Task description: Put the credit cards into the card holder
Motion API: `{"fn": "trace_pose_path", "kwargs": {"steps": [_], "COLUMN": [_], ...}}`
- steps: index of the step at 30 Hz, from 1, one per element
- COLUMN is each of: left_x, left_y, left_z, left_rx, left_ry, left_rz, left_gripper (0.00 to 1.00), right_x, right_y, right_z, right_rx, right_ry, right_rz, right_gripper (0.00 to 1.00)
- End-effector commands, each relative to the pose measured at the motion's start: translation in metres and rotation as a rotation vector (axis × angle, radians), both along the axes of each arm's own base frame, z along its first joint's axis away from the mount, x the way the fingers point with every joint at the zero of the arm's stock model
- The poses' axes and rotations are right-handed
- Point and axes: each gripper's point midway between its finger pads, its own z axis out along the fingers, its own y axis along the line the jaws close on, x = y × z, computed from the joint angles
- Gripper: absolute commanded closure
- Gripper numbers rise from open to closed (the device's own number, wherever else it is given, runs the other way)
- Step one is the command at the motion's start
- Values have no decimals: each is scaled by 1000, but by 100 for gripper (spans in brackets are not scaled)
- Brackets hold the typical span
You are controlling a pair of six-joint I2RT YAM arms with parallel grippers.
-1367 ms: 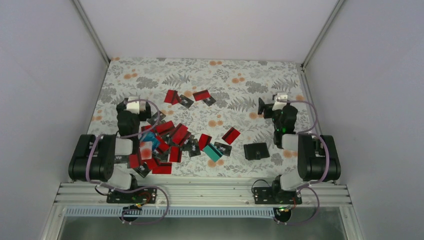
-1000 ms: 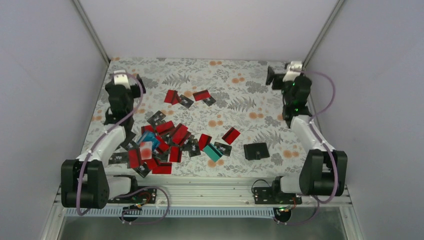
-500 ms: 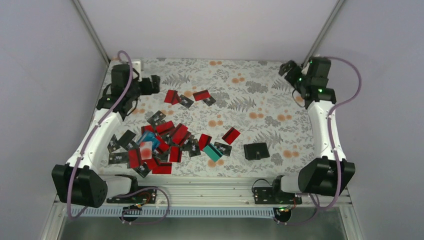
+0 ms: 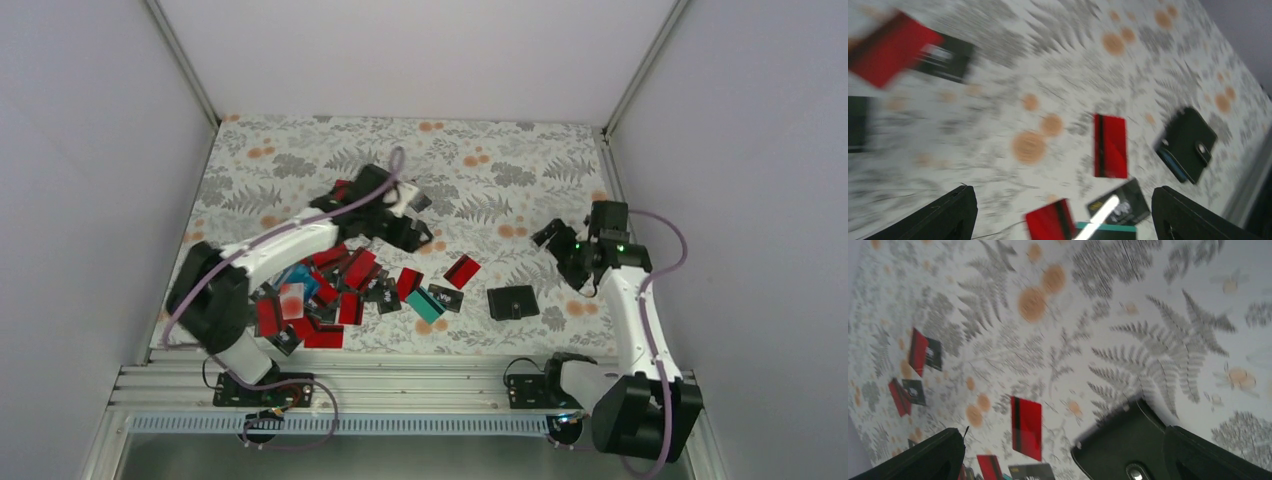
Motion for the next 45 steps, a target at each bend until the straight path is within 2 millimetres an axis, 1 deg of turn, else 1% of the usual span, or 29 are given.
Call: {"fn": "trace_pose_path", "kwargs": {"steps": [1, 4, 6, 8, 11, 13, 15, 18, 20, 23, 27, 31, 35, 39, 42, 44, 45], "left_x": [-29, -51, -63, -73, -84, -89, -91, -90, -90, -89, -92, -101, -102, -99, -99, -102, -103], "left_y": [-79, -122, -145, -164, -187, -197, -204, -208, -210, -208, -205, -205, -204, -201, -199, -199, -198], "left_z": [0, -10, -19, -29, -48, -68, -80, -95, -101, -111, -121, -130, -138, -148, -153, -155, -156], "left_rx": [-66, -80, -72, -54, -7, 36, 68, 108, 123, 148, 172, 188, 208, 237, 252, 254, 254], "left_ry": [7, 38, 50, 69, 96, 119, 129, 138, 145, 153, 168, 183, 186, 180, 177, 176, 176], "left_rz": [-219, -335, -401, -461, -530, -556, -573, -577, -582, -579, -596, -620, -616, -600, -592, -594, -595], "left_gripper": [15, 17, 18, 20, 28, 32, 37, 43, 47, 51, 59, 66, 70, 70, 64, 64, 66], "right_x": [-31, -44, -51, -55, -61, -63, -66, -69, -69, -71, -71, -74, -75, -75, -75, -75, -75], "right_y": [10, 14, 15, 13, 14, 15, 15, 15, 14, 14, 15, 14, 15, 16, 16, 16, 16], "right_z": [-23, -37, -45, -52, -61, -65, -68, -74, -76, -79, -81, -84, -86, -86, -84, -85, -85], "right_rx": [62, 86, 93, 90, 93, 98, 100, 96, 91, 88, 87, 83, 86, 85, 84, 83, 85], "right_ry": [74, 93, 101, 111, 129, 134, 137, 143, 145, 150, 151, 157, 158, 157, 153, 153, 154], "right_rz": [-17, -26, -38, -54, -63, -63, -63, -67, -68, -66, -58, -55, -49, -42, -37, -36, -36], "right_gripper": [0, 0, 0, 0, 1, 4, 6, 7, 7, 7, 7, 7, 7, 7, 7, 7, 7]}}
